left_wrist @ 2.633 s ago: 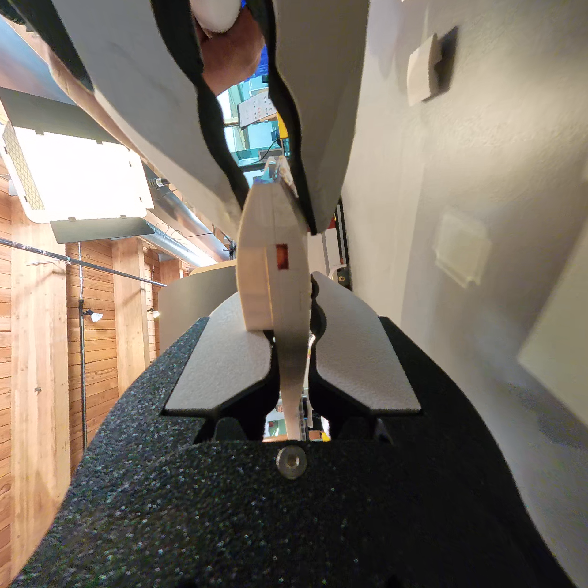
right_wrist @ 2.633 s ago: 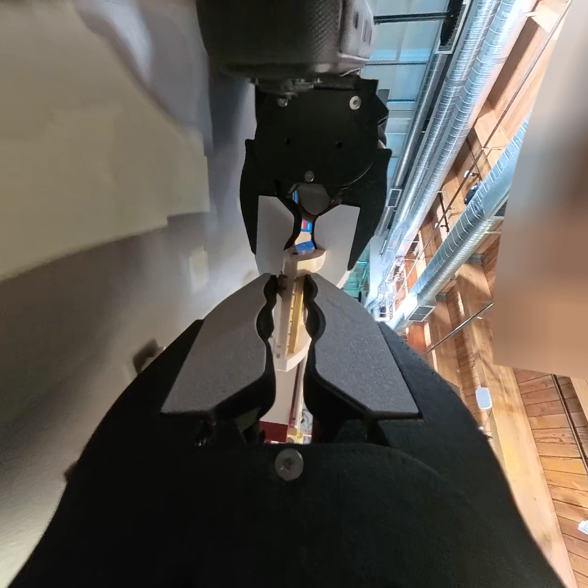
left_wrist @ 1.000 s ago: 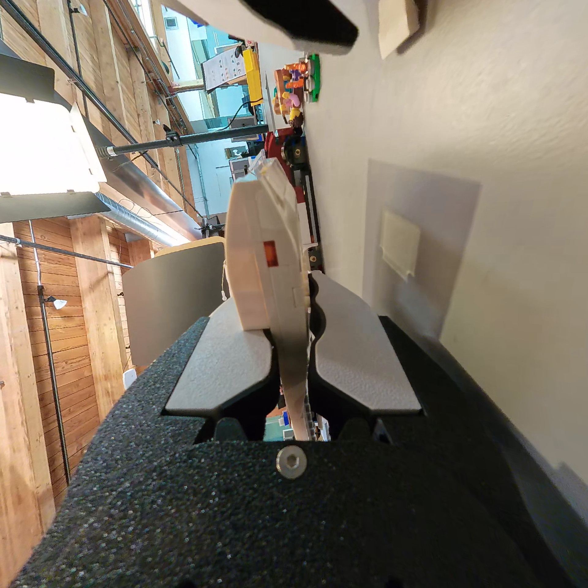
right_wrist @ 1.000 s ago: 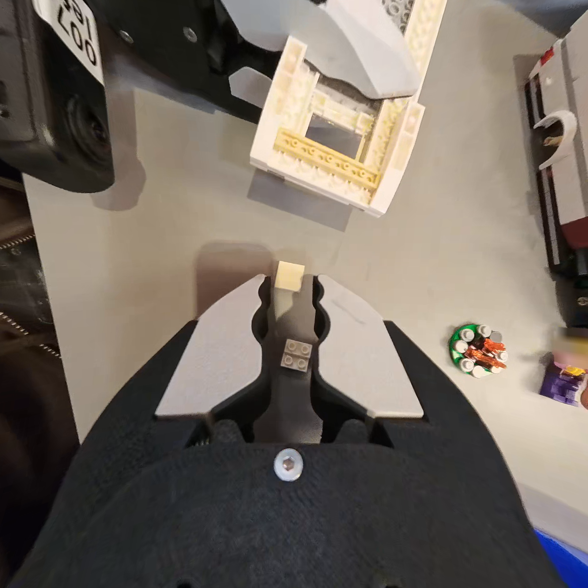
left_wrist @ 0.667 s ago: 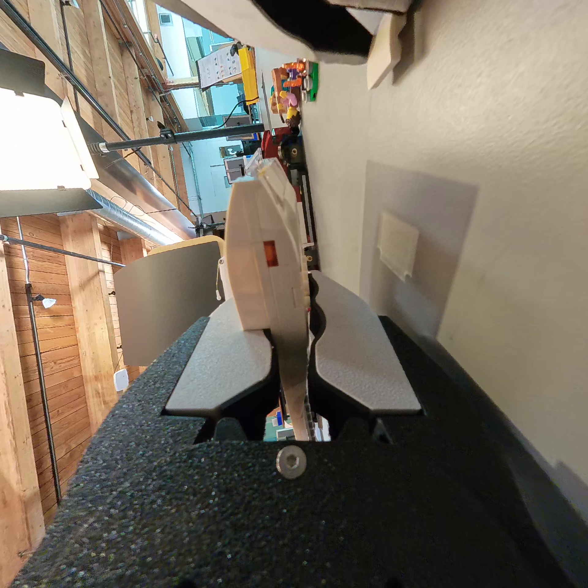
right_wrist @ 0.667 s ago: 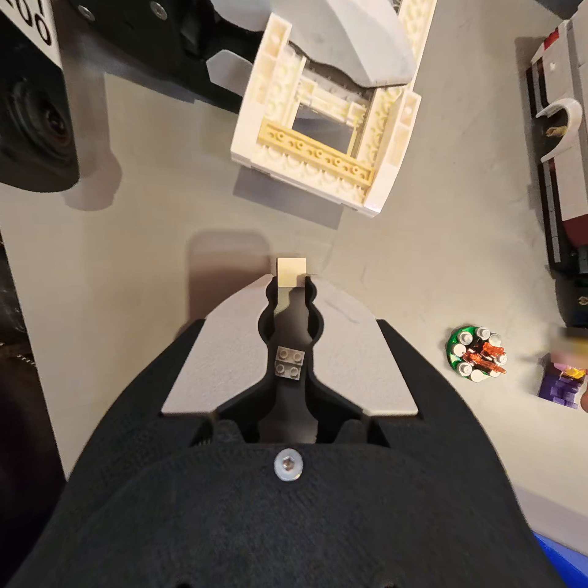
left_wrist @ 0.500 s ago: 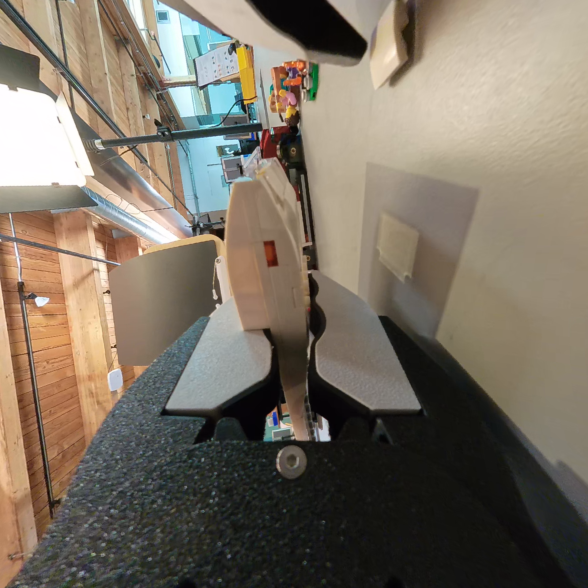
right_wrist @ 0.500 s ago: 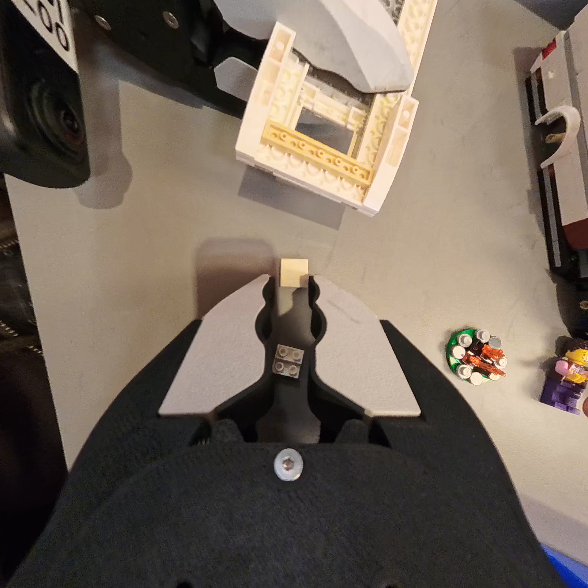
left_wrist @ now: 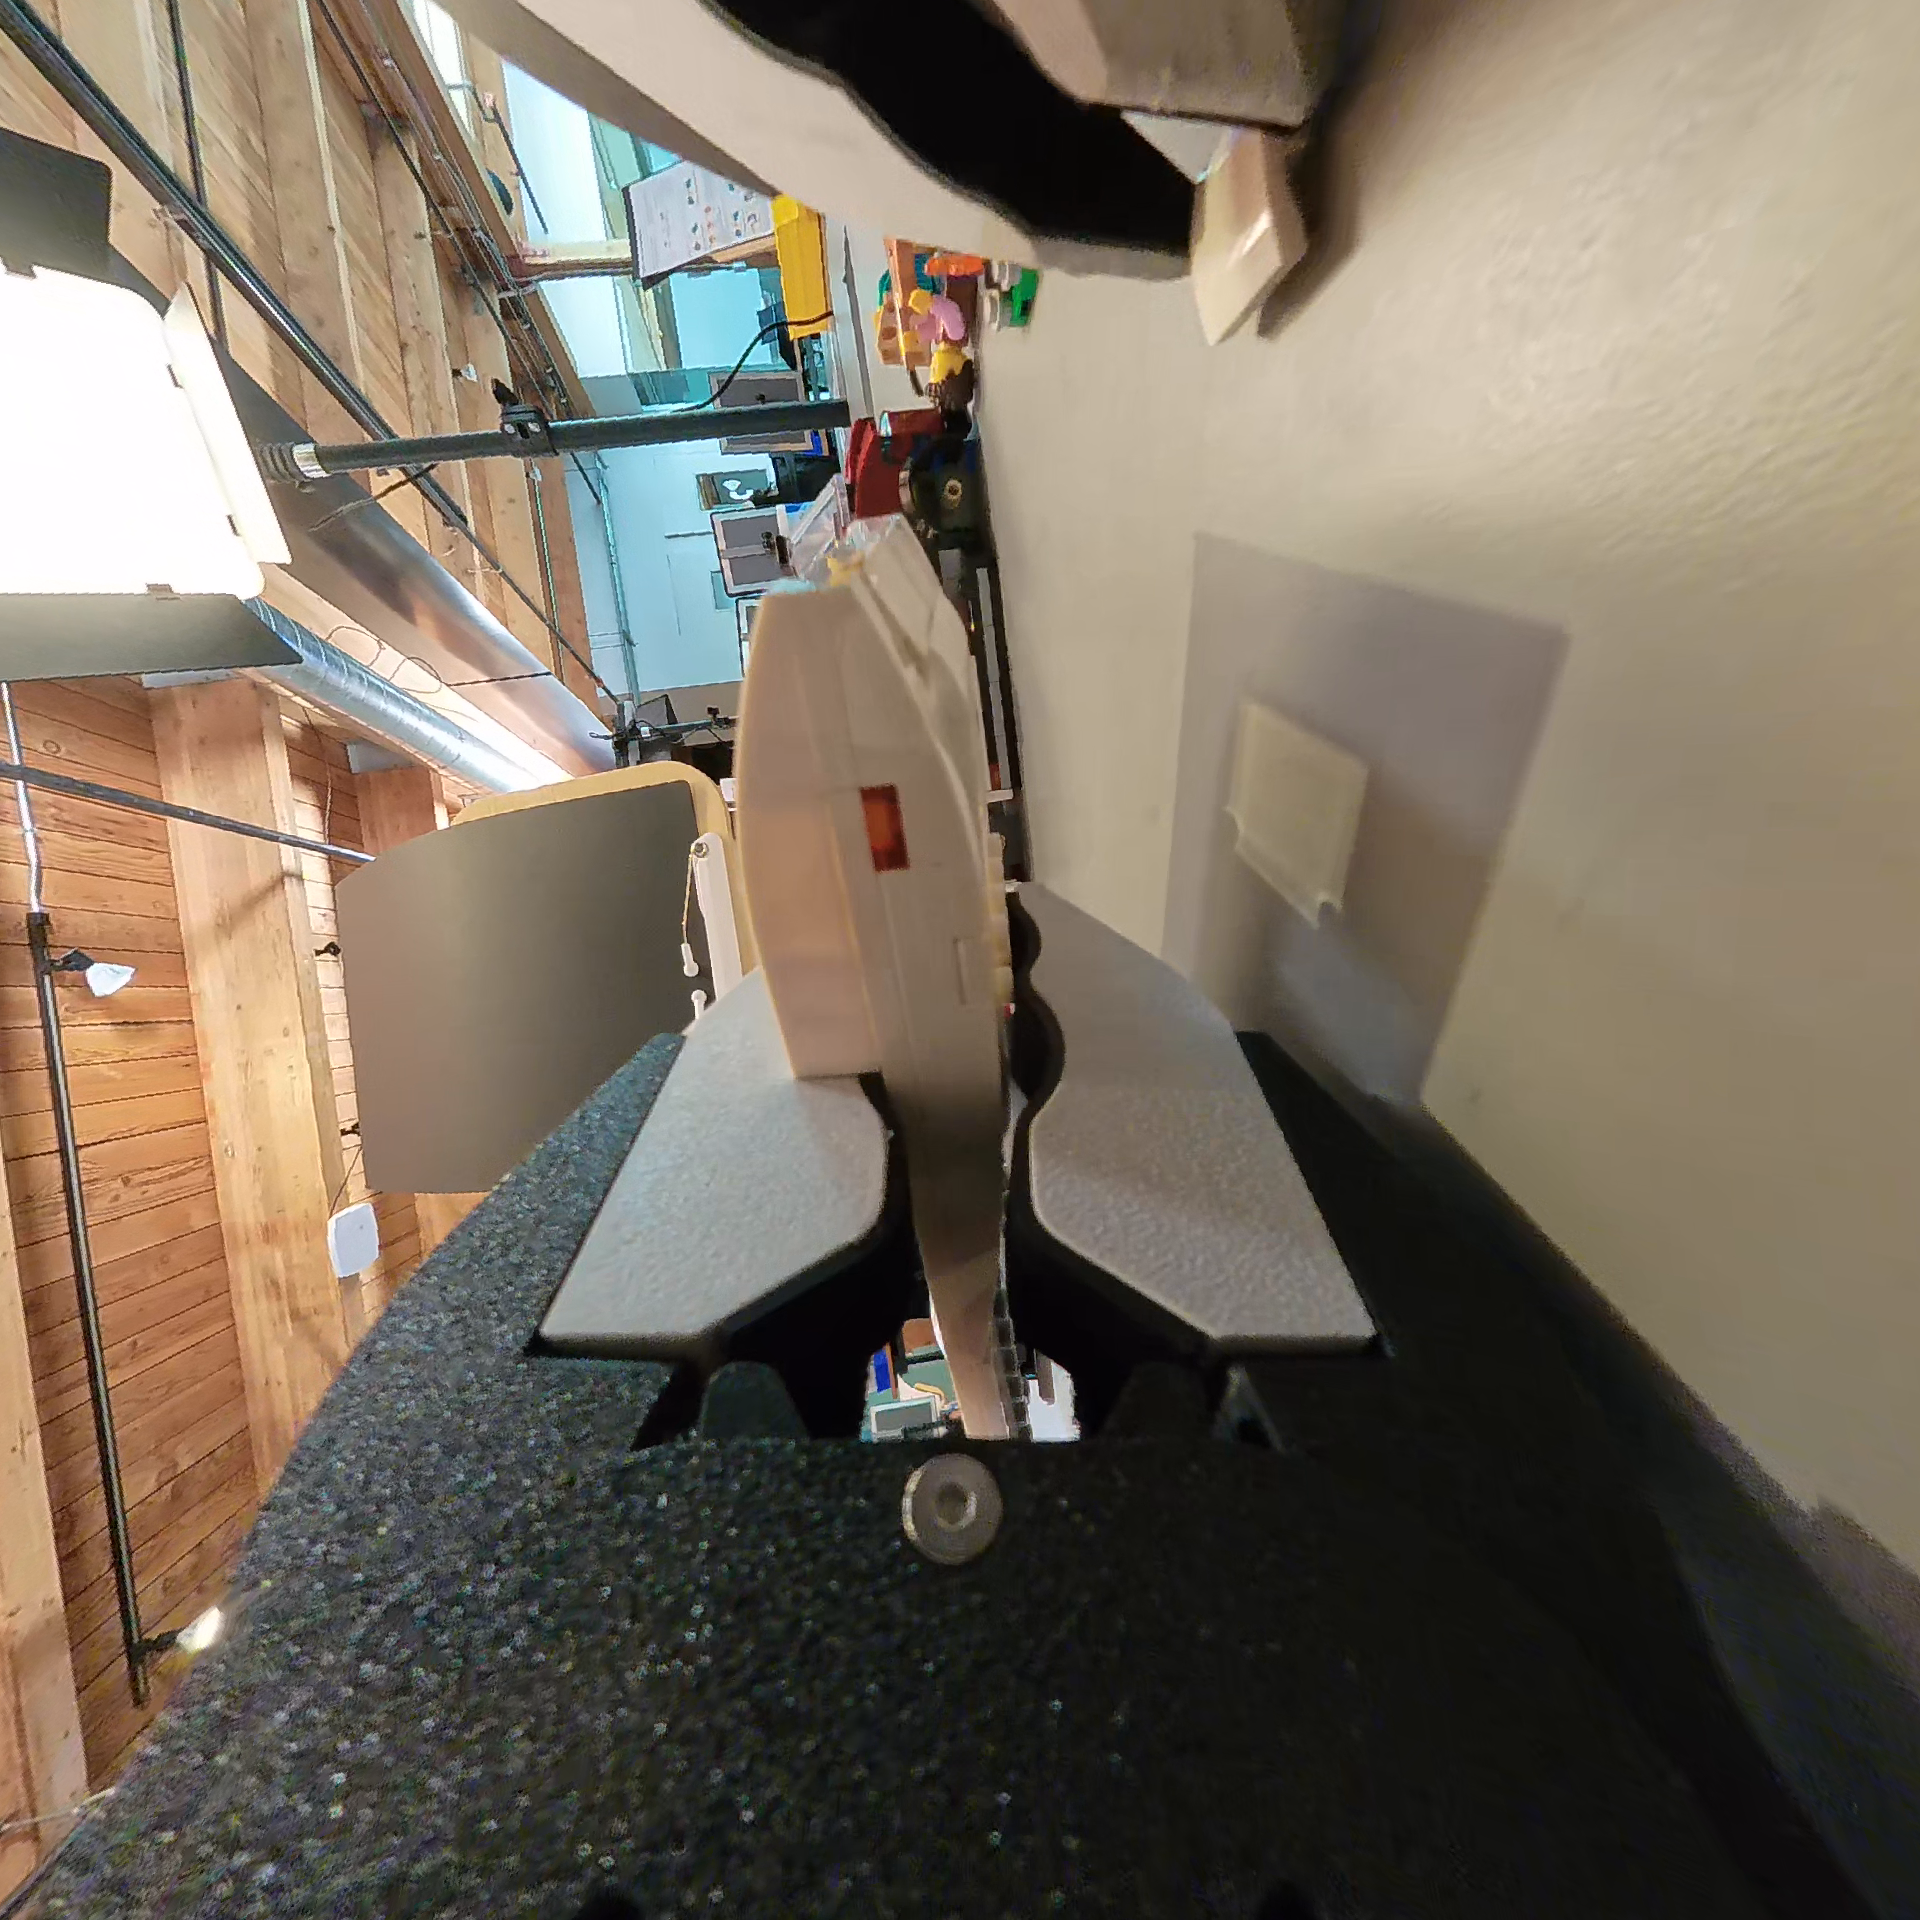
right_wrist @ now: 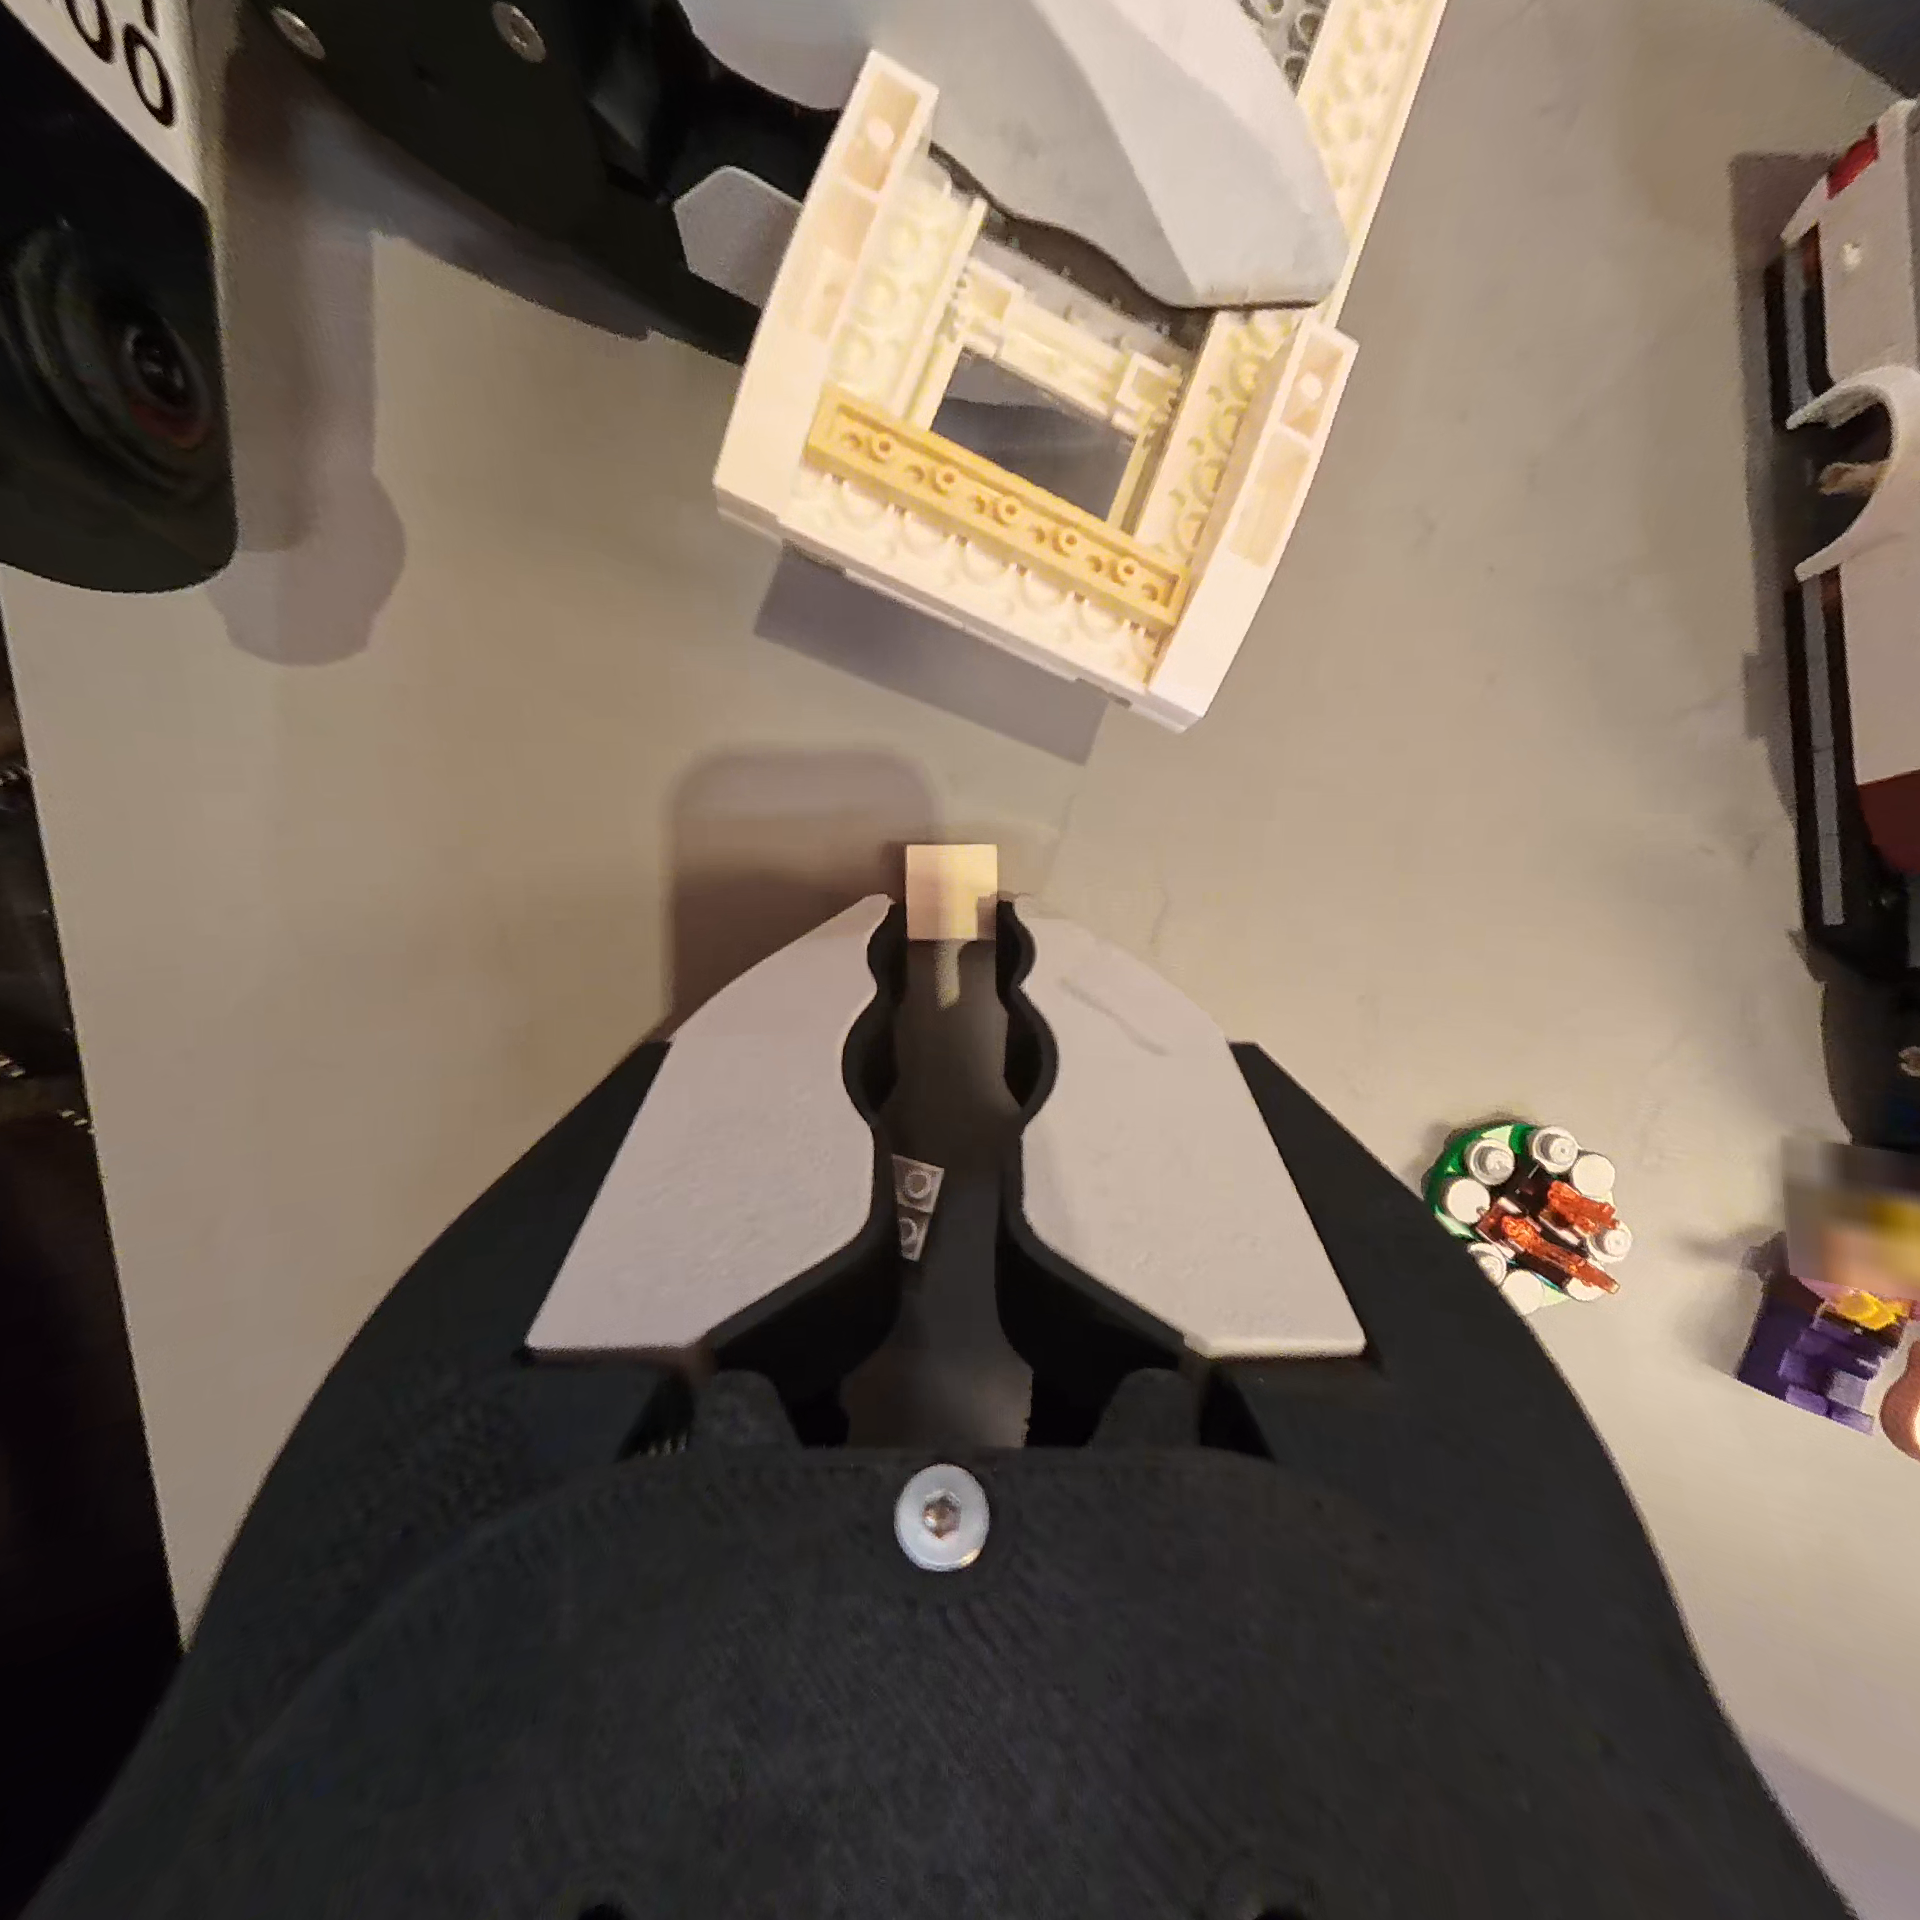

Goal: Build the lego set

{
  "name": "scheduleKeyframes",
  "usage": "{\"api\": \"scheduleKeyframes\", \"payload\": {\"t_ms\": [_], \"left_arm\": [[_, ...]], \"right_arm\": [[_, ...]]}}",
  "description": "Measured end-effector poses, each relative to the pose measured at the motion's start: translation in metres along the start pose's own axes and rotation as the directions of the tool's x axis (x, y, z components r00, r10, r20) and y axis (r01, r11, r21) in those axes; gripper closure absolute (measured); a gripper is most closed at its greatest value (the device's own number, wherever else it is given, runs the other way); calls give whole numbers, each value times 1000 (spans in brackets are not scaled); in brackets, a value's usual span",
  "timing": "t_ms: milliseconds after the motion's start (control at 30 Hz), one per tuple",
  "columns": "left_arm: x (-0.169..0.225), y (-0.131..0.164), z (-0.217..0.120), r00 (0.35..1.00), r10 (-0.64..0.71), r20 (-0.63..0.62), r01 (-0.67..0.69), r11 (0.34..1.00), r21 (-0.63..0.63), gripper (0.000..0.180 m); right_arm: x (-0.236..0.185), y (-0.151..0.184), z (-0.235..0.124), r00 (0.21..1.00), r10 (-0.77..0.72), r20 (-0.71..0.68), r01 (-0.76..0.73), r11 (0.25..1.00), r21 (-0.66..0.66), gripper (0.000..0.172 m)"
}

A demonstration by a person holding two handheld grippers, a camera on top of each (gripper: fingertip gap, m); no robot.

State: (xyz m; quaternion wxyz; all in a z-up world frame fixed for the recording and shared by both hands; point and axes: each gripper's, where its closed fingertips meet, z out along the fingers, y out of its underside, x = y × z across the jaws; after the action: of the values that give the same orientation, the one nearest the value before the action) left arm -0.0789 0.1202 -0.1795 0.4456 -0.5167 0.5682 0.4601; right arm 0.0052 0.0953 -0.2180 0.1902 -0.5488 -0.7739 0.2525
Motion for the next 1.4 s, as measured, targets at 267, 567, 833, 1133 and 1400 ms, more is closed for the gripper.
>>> {"api": "scheduleKeyframes", "payload": {"t_ms": [267, 567, 833, 1133, 1400], "left_arm": [[-5, 7, 1, 1000, -23, 20, 24, 999, -45, 165], [-6, 6, 0, 999, -28, 26, 29, 999, -45, 165], [-6, 6, -1, 999, -33, 23, 34, 999, -40, 165], [-5, 6, -1, 999, -35, 20, 36, 998, -41, 166], [-5, 7, 0, 998, -54, 16, 55, 998, -39, 165]], "right_arm": [[22, -45, -37, 988, 132, -76, -108, 961, 255, 156], [28, -60, -30, 975, 195, -105, -160, 949, 272, 156], [26, -62, -26, 974, 184, -134, -145, 955, 258, 156], [25, -63, -29, 977, 156, -147, -112, 955, 274, 146], [32, -57, -37, 855, -297, -424, 395, 905, 161, 125]]}}
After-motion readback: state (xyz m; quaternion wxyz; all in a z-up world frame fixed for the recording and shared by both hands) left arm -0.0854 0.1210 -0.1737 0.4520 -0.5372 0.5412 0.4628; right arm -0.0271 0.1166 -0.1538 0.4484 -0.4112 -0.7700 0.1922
